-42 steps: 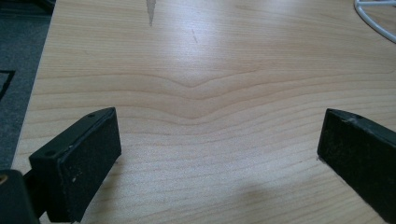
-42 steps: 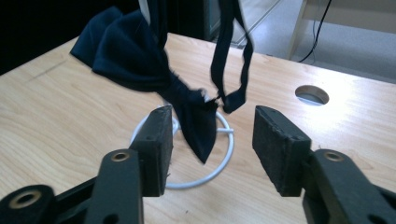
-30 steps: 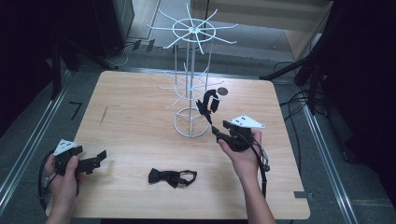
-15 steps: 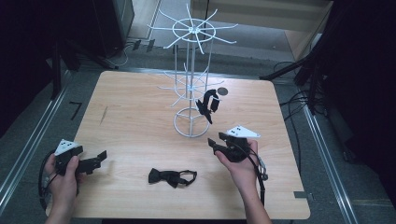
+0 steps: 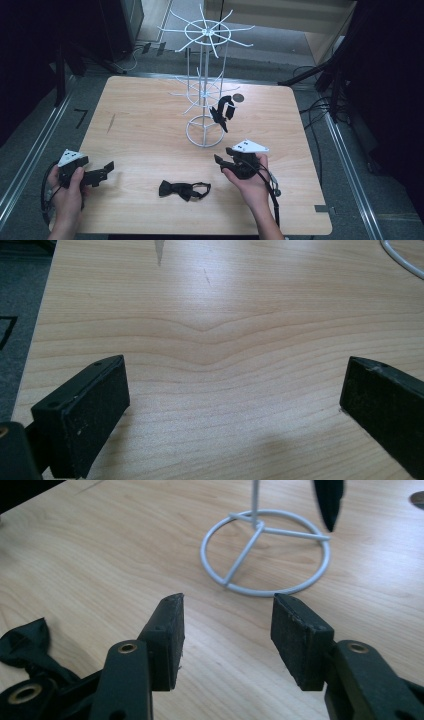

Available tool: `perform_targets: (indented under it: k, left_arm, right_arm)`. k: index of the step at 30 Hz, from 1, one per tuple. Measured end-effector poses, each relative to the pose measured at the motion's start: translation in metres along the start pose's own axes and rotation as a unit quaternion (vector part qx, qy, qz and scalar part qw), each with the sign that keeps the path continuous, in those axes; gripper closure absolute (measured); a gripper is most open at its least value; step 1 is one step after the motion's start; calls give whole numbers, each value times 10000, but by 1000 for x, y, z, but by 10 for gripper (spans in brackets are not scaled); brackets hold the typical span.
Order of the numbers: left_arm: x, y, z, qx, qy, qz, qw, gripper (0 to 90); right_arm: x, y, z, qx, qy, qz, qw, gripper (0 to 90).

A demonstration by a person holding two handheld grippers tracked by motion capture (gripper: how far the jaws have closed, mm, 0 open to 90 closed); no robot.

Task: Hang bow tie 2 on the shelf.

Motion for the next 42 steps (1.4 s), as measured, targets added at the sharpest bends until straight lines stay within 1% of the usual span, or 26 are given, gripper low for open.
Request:
perform_targets:
  k: [4,12,17,21,24,26,29,34,37,40,41,42]
  left_arm:
    - [0,0,0,25,15,-11,10000,0]
    - [-1,-1,0,2,11,-3,10000,0]
    - [-1,-1,0,-4,17,-9,10000,0]
    - [-1,-1,0,-2,27,-12,10000,0]
    - [-1,-1,0,-9,30,-16,10000,0]
    - [-1,-1,0,-2,26,-13,10000,0]
    - [-1,-1,0,1,12,-18,10000,0]
    - [0,-1,0,10,15,-29,10000,0]
    - [0,-1,0,21,21,-33,10000,0]
    - [0,-1,0,21,20,-30,10000,0]
    - [0,-1,0,21,20,-30,10000,0]
    - [0,-1,0,15,17,-26,10000,0]
  right_arm:
    - [7,-11,4,-91,-109,-113,9998,493]
    - [15,-25,13,-182,-286,-305,9990,514]
    - [15,-29,19,-209,-355,-372,9985,524]
    - [17,-32,29,-187,-480,-455,9976,542]
    - [19,-35,35,-193,-597,-534,9966,555]
    - [20,-38,39,-155,-669,-636,9956,568]
    - [20,-42,46,-134,-804,-763,9937,586]
    - [20,-49,58,-166,-1022,-957,9900,613]
    - [20,-52,61,-172,-1103,-1003,9887,655]
    - [21,-53,62,-286,-1157,-1042,9874,707]
    - [21,-53,62,-286,-1157,-1042,9874,707]
    - [22,-54,65,-335,-1240,-1038,9863,736]
Point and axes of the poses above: each handheld gripper's, and its own axes: x roughly forward along the jaws, z roughly out of its underside, y roughly to its right, the point moved 10 cm from there along x, roughly forward along the jaws, and after that the axes turned 7 degrees about -z, right-handed, at the moved point
